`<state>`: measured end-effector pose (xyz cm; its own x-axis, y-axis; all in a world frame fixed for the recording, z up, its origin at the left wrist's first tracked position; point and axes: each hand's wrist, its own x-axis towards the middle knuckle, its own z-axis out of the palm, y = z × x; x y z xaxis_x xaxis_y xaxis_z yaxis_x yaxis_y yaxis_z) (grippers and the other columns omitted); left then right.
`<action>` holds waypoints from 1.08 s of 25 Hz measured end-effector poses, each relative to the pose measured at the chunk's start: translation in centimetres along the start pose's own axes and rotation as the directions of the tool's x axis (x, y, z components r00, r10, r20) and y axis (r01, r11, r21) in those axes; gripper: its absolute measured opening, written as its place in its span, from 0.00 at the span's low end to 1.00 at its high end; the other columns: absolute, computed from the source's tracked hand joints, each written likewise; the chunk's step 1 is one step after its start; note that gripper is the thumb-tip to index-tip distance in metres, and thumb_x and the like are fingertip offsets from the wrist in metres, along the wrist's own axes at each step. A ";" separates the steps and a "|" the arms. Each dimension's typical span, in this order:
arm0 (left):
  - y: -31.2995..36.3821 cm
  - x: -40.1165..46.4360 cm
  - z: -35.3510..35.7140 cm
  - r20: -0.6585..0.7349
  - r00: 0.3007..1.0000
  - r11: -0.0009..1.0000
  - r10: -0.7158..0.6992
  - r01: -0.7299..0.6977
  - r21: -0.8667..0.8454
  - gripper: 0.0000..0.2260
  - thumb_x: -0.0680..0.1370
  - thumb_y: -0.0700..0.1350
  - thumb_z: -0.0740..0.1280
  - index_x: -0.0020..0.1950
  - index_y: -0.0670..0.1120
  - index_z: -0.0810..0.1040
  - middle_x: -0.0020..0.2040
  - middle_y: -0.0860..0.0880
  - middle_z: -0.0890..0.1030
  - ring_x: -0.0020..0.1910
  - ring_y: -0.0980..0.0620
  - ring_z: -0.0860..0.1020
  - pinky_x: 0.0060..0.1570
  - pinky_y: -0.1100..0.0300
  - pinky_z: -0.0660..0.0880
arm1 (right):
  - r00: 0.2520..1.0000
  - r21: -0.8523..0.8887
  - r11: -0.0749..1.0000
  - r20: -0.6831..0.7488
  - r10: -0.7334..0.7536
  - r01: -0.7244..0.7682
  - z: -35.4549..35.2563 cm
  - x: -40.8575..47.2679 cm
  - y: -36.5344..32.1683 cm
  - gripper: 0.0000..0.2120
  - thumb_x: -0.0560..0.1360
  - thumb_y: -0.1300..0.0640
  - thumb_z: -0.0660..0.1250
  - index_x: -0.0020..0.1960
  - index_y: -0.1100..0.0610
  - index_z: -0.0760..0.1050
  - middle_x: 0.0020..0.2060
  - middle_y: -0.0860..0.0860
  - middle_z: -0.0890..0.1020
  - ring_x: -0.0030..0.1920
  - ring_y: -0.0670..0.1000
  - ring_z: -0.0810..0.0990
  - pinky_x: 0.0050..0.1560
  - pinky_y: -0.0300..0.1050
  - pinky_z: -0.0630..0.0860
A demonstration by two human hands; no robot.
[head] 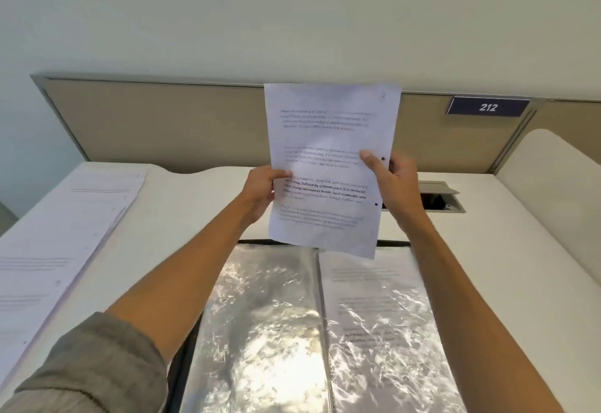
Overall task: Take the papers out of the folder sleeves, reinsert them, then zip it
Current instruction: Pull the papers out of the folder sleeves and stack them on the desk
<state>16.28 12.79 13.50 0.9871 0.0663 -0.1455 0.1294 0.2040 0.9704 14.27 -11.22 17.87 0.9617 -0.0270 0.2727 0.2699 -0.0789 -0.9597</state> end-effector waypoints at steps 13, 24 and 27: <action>-1.5 -14.0 -27.0 -0.420 0.907 0.969 0.010 0.096 0.230 0.06 0.79 0.39 0.64 0.51 0.43 0.80 0.43 0.46 0.84 0.40 0.50 0.82 0.48 0.56 0.76 | 0.968 -0.114 0.961 -0.038 0.248 -0.251 20.6 -14.2 5.2 0.03 0.75 0.59 0.70 0.47 0.52 0.81 0.42 0.47 0.85 0.44 0.52 0.84 0.47 0.49 0.80; -6.7 -27.1 -51.4 -0.703 0.664 0.101 0.254 0.705 0.702 0.33 0.76 0.65 0.61 0.66 0.38 0.74 0.65 0.36 0.72 0.64 0.35 0.69 0.63 0.41 0.65 | 0.901 0.013 0.908 0.128 0.415 -0.420 32.7 -23.4 7.2 0.04 0.76 0.60 0.69 0.47 0.53 0.83 0.44 0.50 0.87 0.47 0.55 0.86 0.50 0.53 0.83; -7.6 -28.7 -53.8 -0.756 0.641 0.045 0.132 0.758 0.651 0.42 0.71 0.73 0.59 0.68 0.39 0.72 0.68 0.37 0.69 0.67 0.36 0.66 0.64 0.40 0.62 | 0.879 0.016 0.892 0.180 0.442 -0.452 34.4 -24.6 7.4 0.06 0.78 0.61 0.67 0.51 0.55 0.82 0.46 0.49 0.86 0.47 0.52 0.85 0.46 0.46 0.82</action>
<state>-18.05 61.91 -0.03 0.5787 0.8079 -0.1114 0.8154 -0.5759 0.0588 -5.80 23.14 1.70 0.9729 0.1203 -0.1973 -0.1936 -0.0418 -0.9802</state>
